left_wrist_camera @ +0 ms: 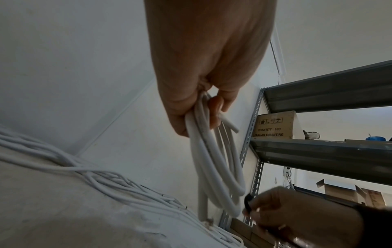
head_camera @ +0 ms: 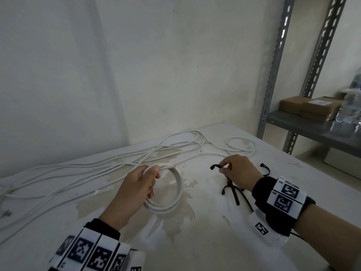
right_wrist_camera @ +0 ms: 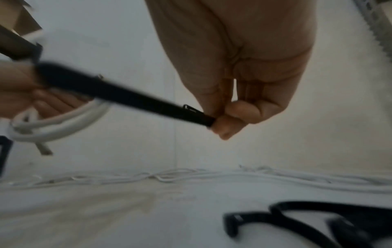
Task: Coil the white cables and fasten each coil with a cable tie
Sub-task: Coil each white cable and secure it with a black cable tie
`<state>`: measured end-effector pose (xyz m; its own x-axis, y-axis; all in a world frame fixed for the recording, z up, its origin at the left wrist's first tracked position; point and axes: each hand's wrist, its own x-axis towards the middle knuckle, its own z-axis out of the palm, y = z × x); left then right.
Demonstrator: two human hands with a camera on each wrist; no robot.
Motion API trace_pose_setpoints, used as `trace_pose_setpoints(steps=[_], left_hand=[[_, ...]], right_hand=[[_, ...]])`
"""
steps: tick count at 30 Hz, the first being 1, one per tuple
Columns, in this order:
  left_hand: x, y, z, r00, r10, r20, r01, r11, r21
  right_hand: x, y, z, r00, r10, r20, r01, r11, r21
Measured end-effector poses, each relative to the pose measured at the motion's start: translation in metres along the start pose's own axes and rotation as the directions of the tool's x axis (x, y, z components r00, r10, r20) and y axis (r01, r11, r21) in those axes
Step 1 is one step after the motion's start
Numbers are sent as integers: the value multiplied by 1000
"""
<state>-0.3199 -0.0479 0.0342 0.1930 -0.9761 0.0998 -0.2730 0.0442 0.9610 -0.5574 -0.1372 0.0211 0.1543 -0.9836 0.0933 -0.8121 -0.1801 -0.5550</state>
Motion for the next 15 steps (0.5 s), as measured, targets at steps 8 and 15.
trace_pose_setpoints(steps=[8,15], left_hand=[[-7,-1,-18,994,-14,-109,17,999,28],[-14,-8,-53,969,-67,-236,63,998,-22]], right_hand=[[-28,-87,28,926,-377,-35,369,879,300],[-36,-134,65,946,-322,43,243,790,563]])
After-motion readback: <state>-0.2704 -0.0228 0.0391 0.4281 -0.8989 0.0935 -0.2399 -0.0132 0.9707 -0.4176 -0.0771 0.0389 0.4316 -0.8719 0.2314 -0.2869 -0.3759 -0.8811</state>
